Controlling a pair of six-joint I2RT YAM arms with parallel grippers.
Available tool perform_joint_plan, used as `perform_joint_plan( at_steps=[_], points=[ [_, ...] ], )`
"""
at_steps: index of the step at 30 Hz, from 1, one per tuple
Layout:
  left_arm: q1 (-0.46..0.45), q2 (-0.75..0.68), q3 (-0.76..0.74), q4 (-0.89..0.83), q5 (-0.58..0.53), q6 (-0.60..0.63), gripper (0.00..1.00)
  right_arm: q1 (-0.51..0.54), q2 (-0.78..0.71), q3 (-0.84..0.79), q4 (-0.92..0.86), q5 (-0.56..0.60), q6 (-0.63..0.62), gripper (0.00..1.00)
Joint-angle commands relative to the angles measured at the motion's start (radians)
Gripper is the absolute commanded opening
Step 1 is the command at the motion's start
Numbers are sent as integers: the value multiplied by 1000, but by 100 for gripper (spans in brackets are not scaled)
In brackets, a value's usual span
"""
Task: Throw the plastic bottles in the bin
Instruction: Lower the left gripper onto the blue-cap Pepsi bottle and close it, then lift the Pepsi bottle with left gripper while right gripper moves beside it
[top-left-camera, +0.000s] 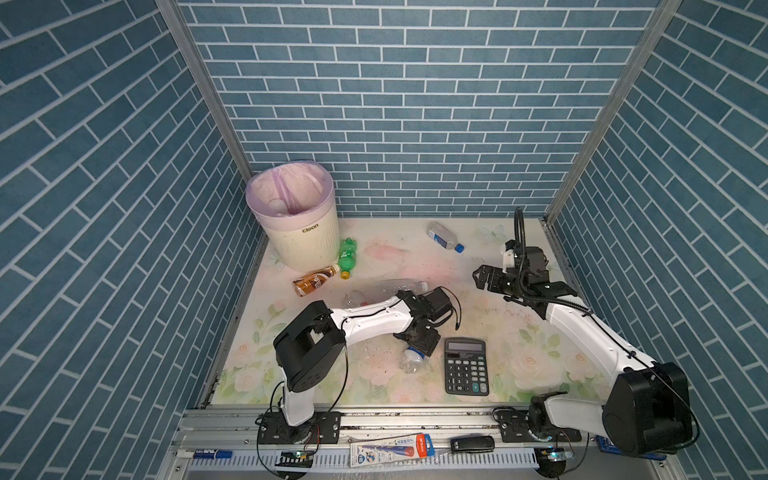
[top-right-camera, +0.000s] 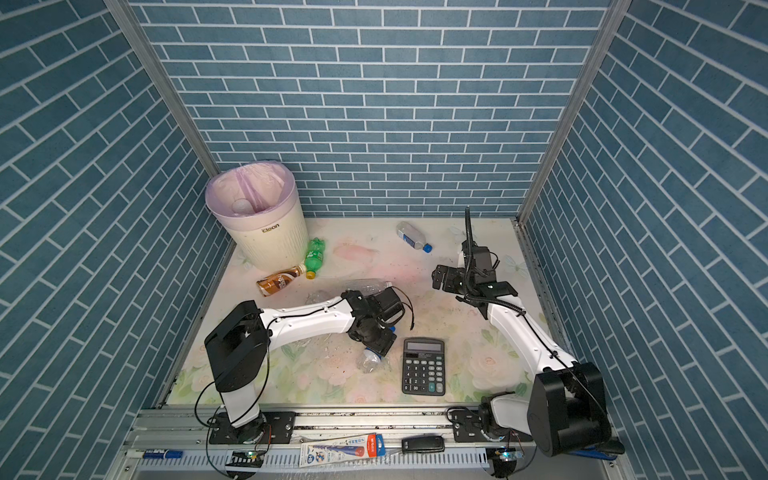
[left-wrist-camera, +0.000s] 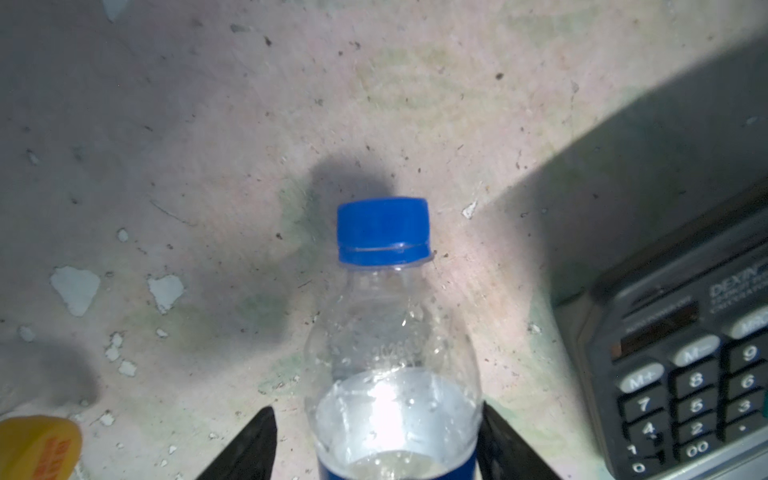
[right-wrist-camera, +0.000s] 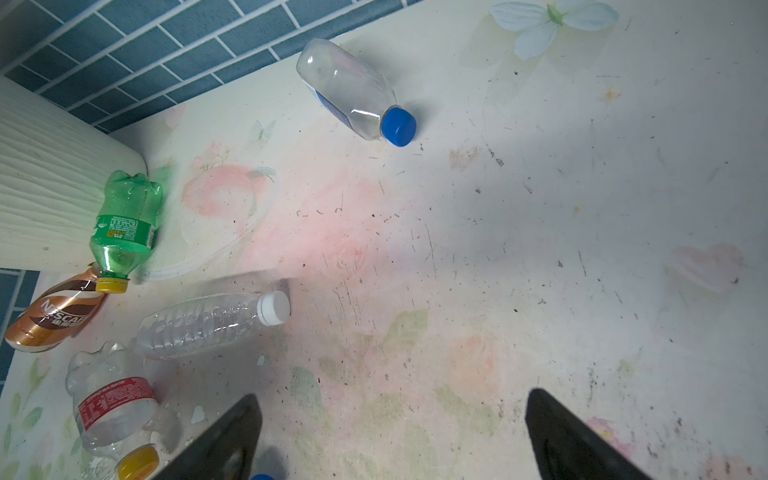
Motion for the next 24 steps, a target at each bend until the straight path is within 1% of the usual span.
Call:
perform_joint_plan(
  at_steps=[1, 6, 10, 15, 19, 24],
  points=[
    [0, 16, -6, -2, 13, 20, 68, -8, 1, -31, 18, -16, 21, 99],
    [1, 13, -14, 13, 14, 25, 56, -9, 2, -33, 22, -24, 24, 99],
    [1, 23, -23, 28, 44, 35, 55, -10, 3, -33, 25, -32, 26, 99],
    [5, 17, -25, 23, 30, 42, 49, -12, 5, -33, 31, -49, 29, 99],
    [20, -24, -24, 25, 13, 45, 48, -13, -7, -40, 53, -69, 29, 99],
    [63, -96, -19, 26, 12, 54, 48, -13, -43, -66, 111, -111, 29, 99]
  ],
)
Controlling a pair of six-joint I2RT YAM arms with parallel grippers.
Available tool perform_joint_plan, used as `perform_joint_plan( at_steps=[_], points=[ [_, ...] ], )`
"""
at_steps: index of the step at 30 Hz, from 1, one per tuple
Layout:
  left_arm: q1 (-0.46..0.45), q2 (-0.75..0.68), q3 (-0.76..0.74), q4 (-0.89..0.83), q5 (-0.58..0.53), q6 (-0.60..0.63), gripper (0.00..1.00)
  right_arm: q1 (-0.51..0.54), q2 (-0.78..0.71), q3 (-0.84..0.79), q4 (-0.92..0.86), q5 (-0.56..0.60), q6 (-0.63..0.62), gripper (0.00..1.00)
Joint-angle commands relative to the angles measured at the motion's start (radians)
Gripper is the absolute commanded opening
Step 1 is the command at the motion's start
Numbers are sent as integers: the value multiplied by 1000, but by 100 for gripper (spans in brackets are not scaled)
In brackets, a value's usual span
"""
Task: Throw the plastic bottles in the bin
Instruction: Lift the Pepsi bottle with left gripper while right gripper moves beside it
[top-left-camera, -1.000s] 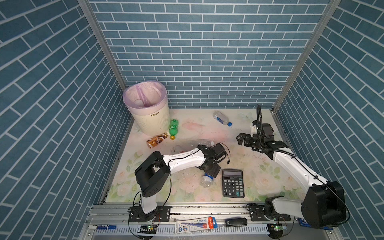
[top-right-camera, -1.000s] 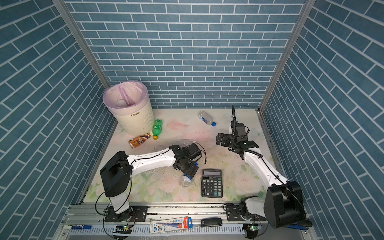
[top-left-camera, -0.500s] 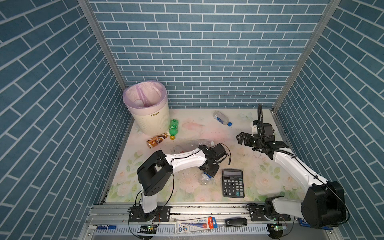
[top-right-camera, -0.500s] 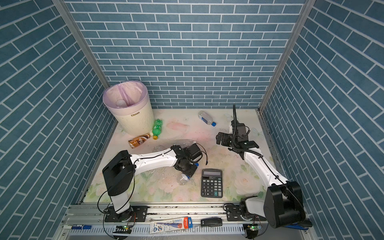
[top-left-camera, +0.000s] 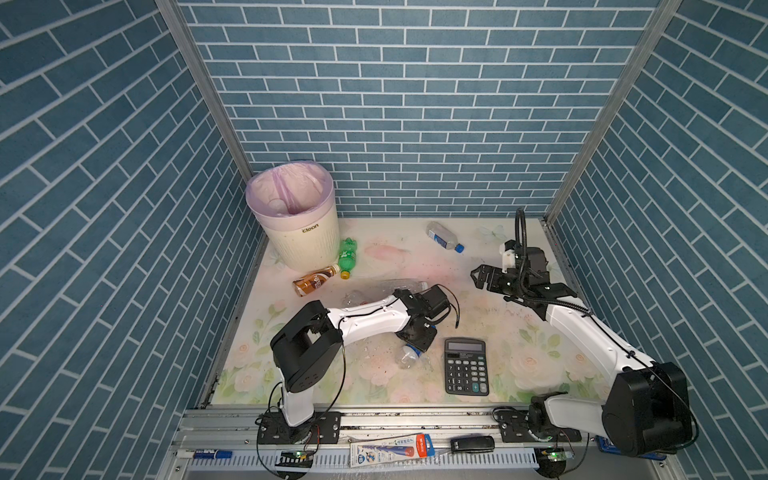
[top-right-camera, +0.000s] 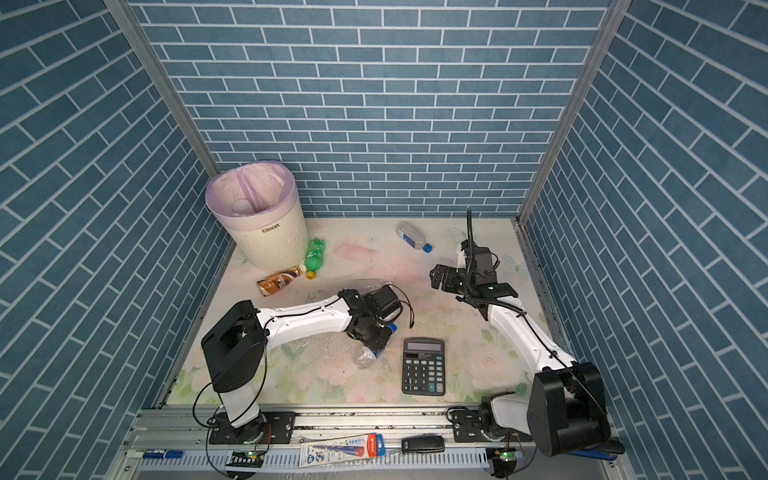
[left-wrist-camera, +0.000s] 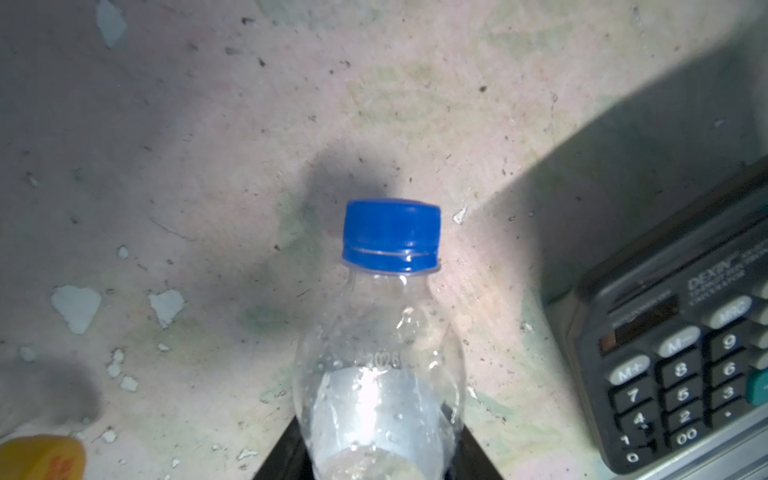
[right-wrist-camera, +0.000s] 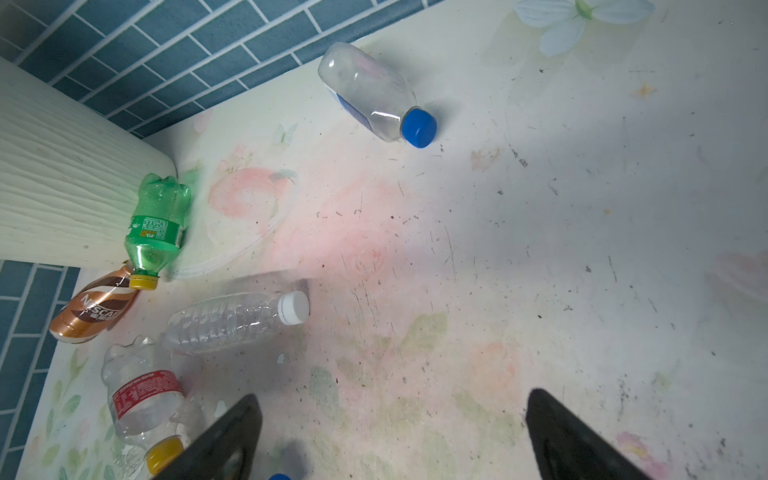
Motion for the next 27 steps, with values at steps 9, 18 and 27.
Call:
perform_joint_plan(
  at_steps=[9, 18, 27],
  points=[
    [130, -135, 85, 3, 19, 34, 48, 0, -129, -92, 197, -151, 19, 99],
    [269, -156, 194, 76, 102, -14, 46, 66, -194, -155, 355, -235, 35, 99],
    [366, -151, 315, 82, 147, -26, 47, 264, -198, -156, 442, -223, -27, 99]
  ],
)
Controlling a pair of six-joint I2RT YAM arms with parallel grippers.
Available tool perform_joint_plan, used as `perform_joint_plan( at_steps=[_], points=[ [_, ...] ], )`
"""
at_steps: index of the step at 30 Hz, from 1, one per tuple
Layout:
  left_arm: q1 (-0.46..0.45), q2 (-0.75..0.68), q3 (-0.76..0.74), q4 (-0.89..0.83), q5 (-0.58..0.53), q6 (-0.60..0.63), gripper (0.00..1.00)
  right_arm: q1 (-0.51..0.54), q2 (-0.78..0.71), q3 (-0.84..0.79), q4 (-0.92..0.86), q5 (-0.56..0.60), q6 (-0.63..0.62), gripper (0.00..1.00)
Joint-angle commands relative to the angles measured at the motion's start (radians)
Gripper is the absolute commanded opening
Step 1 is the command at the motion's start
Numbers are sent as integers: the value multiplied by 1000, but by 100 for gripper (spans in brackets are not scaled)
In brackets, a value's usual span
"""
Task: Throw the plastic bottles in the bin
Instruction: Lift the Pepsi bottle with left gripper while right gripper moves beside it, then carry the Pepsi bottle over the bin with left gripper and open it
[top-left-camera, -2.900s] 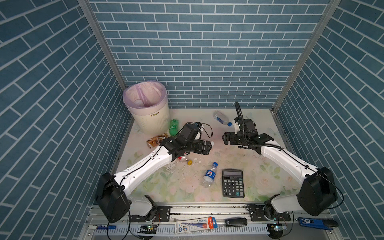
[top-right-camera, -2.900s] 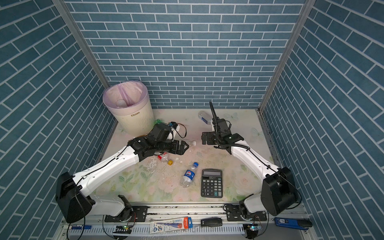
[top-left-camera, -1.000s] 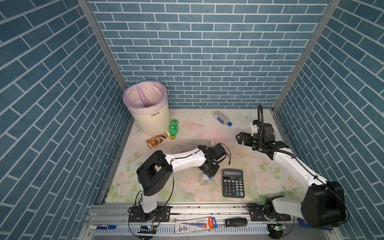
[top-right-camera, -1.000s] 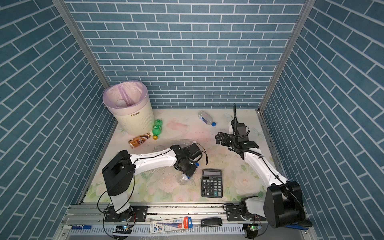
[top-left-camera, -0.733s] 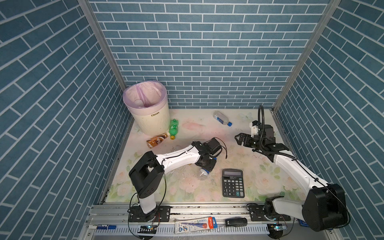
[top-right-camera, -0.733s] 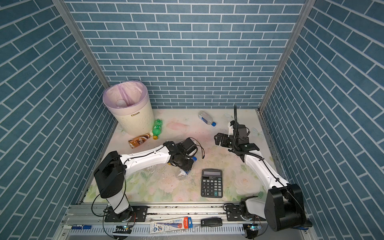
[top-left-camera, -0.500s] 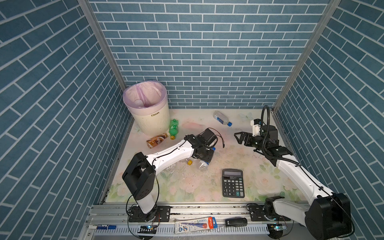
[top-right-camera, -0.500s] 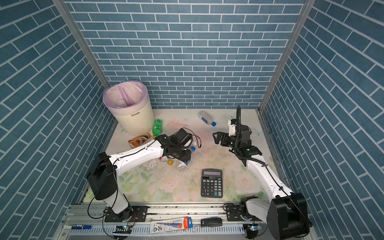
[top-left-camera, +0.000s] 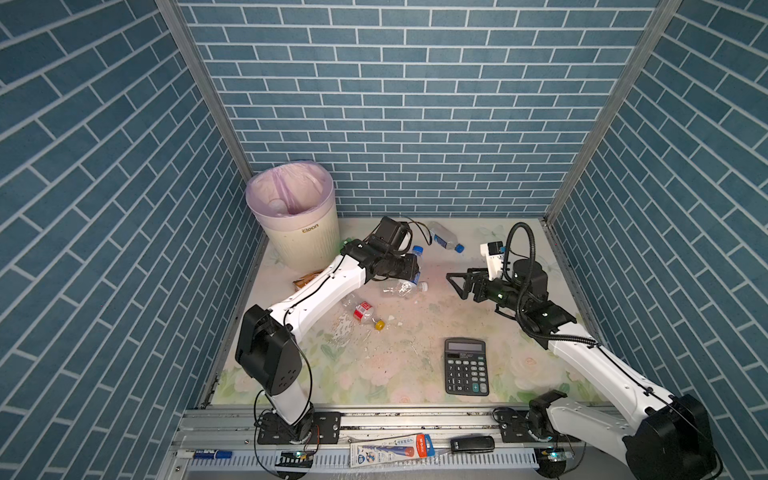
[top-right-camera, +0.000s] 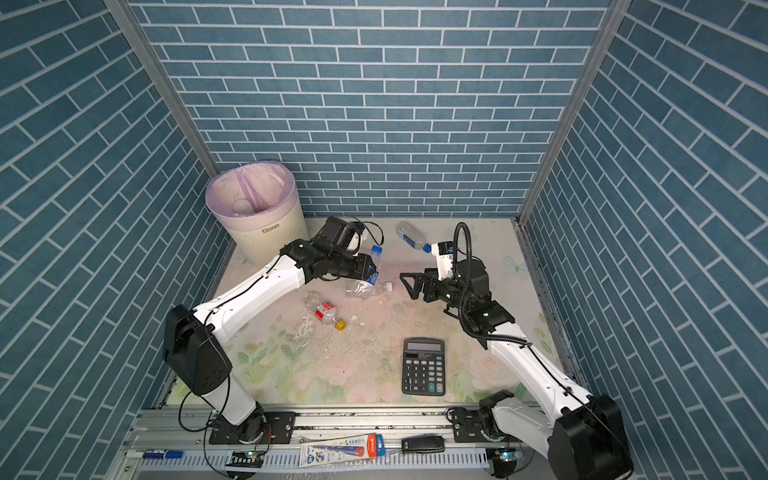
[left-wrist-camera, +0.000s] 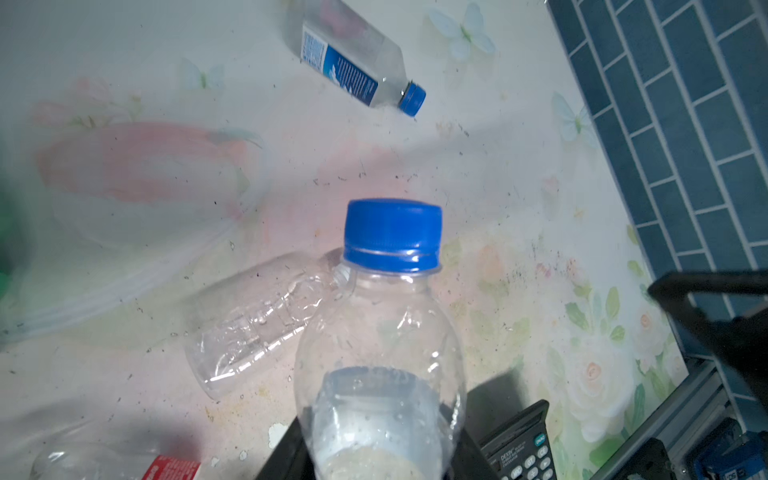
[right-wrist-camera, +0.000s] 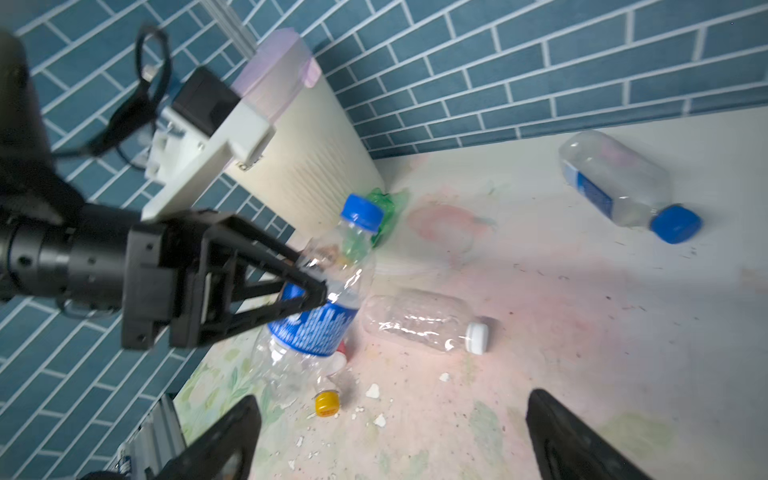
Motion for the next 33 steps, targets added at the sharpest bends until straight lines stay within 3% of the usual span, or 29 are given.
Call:
perform_joint_plan(
  at_steps=[1, 17, 29, 33],
  points=[
    [29, -21, 44, 3, 32, -12, 47, 53, -2, -6, 94, -12, -31, 99],
    [222, 23, 371, -121, 97, -5, 46, 156, 229, 275, 89, -50, -55, 99],
    [350, 101, 654, -139, 43, 43, 46, 175, 448, 652, 17, -96, -140, 99],
    [394, 143, 823, -163, -6, 85, 45, 177, 521, 793, -2, -118, -149, 99]
  ],
)
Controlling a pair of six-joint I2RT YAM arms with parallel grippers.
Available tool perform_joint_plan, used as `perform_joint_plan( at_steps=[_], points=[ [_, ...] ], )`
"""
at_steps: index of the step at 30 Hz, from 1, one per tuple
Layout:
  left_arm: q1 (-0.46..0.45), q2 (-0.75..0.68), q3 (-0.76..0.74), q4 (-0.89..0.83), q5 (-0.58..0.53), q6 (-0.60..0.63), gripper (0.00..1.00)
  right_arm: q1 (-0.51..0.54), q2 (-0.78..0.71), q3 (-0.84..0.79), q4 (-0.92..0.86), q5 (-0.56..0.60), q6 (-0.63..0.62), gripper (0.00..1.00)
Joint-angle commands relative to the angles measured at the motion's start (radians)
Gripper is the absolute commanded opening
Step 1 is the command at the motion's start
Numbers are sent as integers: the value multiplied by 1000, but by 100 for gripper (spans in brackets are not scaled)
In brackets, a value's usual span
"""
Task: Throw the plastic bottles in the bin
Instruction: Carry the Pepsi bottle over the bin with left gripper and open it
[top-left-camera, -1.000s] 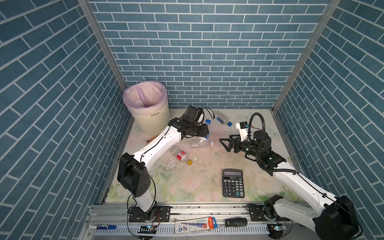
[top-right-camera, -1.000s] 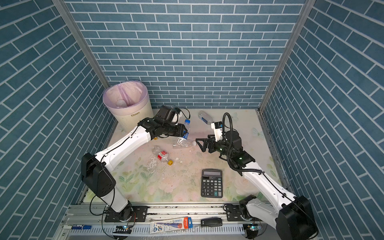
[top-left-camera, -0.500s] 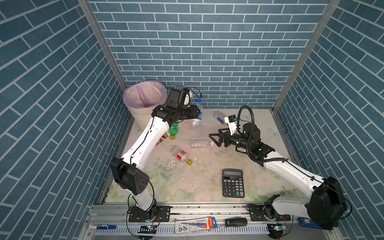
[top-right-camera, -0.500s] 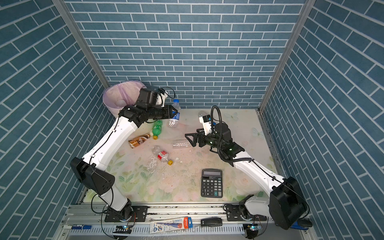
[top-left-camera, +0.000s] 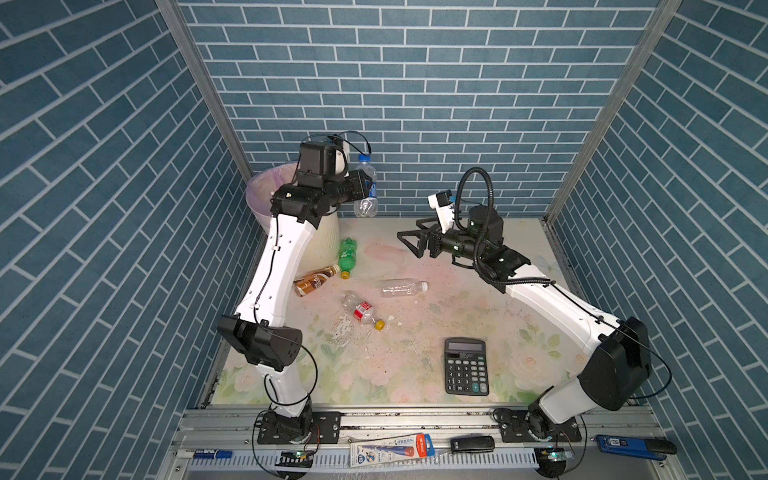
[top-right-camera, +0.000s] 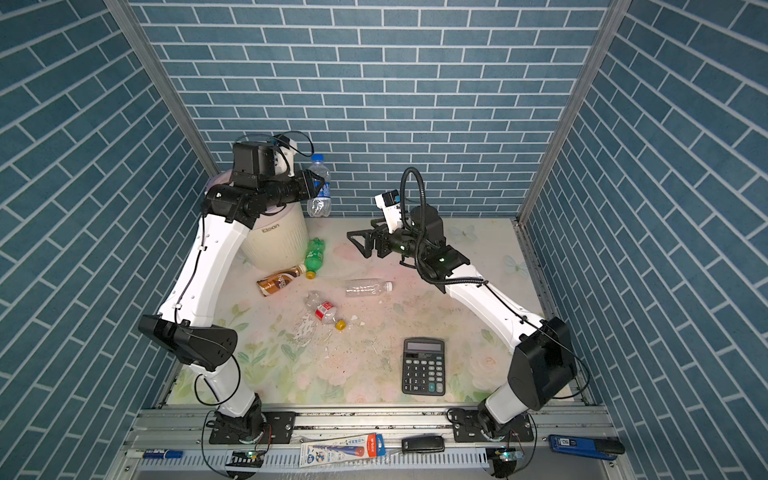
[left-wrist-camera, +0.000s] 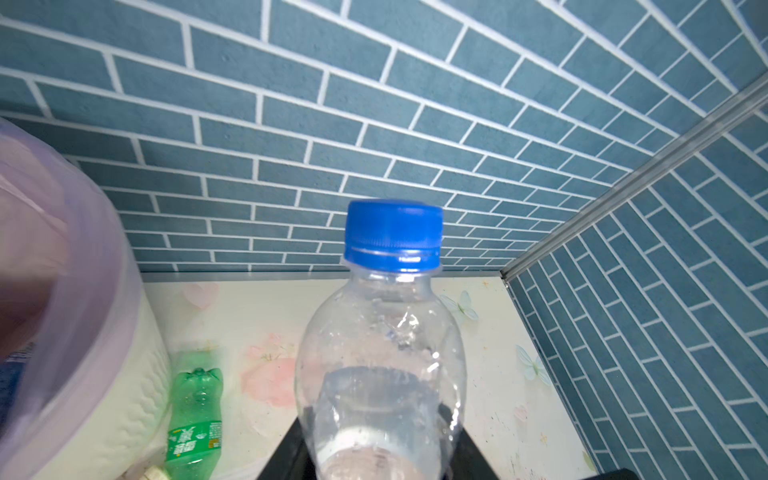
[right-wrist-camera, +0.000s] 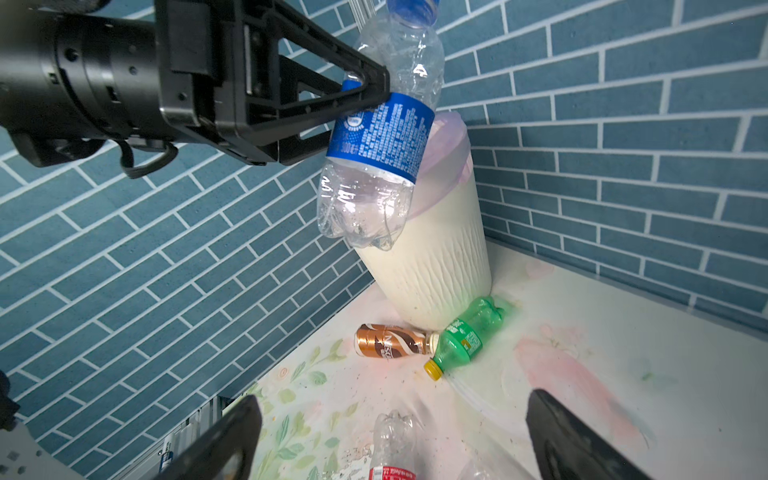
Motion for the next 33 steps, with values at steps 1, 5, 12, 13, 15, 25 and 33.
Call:
perform_joint_plan(
  at_steps=[1, 5, 12, 13, 15, 25, 33],
  points=[
    [29, 14, 130, -11, -75, 70, 46, 6, 44, 134, -8, -43, -49, 99],
    [33, -38, 183, 77, -204, 171, 46, 6, 102, 233, -43, -62, -61, 99],
    [45, -236, 7, 380, -368, 337, 46, 5, 163, 309, -61, -71, -63, 99],
    [51, -241, -4, 388, -372, 346, 46, 7, 174, 319, -65, -69, -62, 99],
    [72, -227, -10, 376, -360, 346, 46, 8, 192, 333, -69, -71, -56, 99],
    [333, 44, -28, 185, -189, 71, 72, 8, 208, 350, -97, -75, -32, 99],
    [315, -13, -60, 192, -175, 76, 99, 9, 192, 326, -92, -63, -10, 99]
  ],
)
